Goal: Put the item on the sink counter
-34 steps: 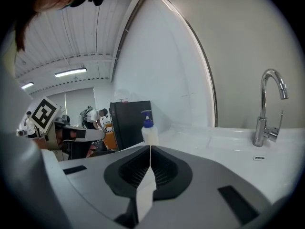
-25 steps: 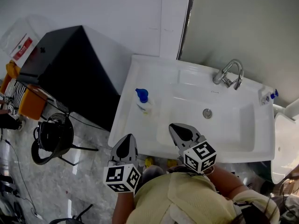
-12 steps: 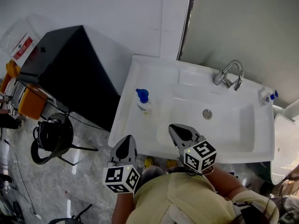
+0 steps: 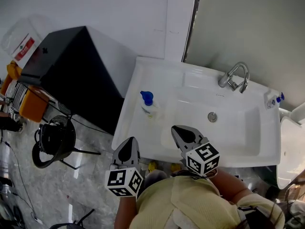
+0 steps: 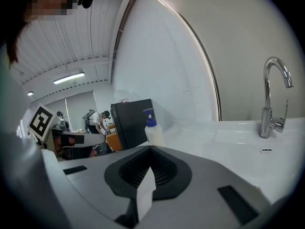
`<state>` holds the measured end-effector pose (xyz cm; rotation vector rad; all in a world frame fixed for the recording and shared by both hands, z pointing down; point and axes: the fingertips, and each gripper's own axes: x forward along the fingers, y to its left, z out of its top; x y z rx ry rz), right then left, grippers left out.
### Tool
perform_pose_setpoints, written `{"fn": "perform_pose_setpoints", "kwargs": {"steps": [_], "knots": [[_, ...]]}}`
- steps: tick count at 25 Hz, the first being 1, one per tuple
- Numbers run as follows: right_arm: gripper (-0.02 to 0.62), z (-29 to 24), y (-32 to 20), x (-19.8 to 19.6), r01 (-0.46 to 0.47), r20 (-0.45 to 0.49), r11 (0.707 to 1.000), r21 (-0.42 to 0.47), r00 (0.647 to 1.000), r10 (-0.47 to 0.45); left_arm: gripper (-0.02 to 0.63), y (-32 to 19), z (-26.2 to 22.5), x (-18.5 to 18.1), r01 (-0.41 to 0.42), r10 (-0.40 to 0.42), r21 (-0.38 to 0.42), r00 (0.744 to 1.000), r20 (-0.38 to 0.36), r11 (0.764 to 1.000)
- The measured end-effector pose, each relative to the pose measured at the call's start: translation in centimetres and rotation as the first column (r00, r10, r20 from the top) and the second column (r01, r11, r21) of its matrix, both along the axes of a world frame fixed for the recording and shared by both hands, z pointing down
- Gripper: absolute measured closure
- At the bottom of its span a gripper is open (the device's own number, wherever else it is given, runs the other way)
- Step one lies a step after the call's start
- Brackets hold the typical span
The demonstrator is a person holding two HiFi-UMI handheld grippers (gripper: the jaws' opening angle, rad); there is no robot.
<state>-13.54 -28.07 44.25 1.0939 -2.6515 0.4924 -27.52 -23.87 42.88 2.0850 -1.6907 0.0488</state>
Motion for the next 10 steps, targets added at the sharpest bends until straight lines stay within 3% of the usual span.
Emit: {"fn": "perform_pose_setpoints", "kwargs": {"steps": [10], "knots": [[0.572, 0.18, -0.28, -0.84, 0.010, -0.042, 1.000, 0.013, 0.999, -0.010, 0.571, -0.52, -0.40, -0.16, -0.010, 0.010, 0.009, 1.000, 0.000, 1.000]]}}
